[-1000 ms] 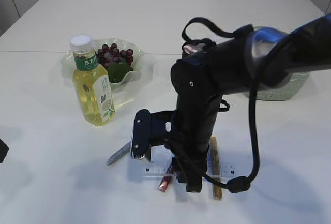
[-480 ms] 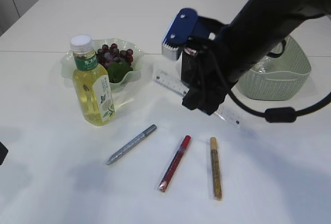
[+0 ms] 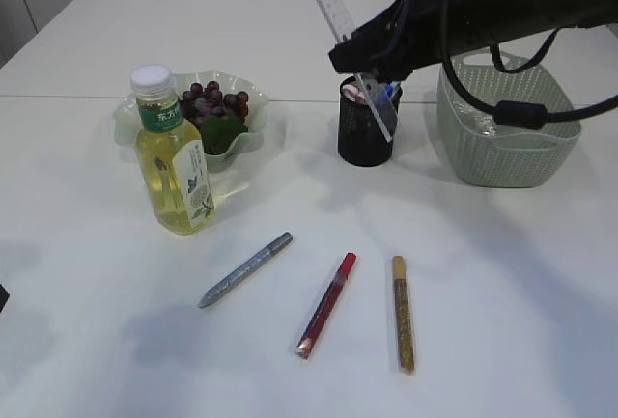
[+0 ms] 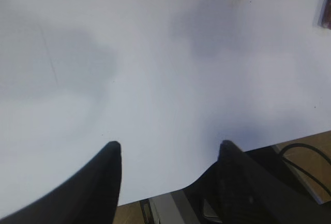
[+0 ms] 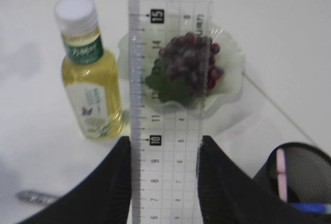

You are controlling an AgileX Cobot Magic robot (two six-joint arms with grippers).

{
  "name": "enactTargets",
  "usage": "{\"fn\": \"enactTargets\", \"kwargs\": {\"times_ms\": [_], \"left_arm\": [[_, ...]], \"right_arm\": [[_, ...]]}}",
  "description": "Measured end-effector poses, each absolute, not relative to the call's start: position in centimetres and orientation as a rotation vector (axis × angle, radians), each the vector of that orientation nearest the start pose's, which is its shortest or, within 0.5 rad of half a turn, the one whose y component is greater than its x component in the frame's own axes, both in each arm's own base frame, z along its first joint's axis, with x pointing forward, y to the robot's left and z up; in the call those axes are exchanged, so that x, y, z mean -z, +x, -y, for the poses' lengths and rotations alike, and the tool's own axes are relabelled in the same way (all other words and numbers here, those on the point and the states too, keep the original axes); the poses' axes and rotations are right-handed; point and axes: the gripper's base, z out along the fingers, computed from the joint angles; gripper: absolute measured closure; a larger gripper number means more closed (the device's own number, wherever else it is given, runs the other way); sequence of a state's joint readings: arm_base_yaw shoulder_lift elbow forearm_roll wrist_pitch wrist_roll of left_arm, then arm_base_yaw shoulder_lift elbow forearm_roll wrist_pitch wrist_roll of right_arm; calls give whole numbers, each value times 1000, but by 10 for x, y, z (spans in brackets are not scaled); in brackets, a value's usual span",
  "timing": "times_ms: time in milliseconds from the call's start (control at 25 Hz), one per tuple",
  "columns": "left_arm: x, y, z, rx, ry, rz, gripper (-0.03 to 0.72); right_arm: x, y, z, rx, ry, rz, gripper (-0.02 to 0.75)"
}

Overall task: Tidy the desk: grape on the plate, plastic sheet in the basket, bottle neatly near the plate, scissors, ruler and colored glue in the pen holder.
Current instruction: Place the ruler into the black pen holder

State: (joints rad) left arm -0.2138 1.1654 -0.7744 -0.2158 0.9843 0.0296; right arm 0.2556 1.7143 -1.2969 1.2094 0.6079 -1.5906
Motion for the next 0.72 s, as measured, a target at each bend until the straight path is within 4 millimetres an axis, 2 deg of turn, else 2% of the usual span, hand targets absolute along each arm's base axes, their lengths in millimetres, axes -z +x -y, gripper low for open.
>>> {"fn": "enactTargets", "kwargs": {"times_ms": [200,520,720], "left_arm": [[-258,188,57,319,213,-2854,256],[-258,188,57,319,213,-2854,256],[-258,188,57,319,213,-2854,256]], "right_arm": [[-287,393,-139,-497,-821,-1697,437],[-264,443,-142,-421,-799,-1657,437],[-257,476,-147,-383,-786,-1626,437]]}}
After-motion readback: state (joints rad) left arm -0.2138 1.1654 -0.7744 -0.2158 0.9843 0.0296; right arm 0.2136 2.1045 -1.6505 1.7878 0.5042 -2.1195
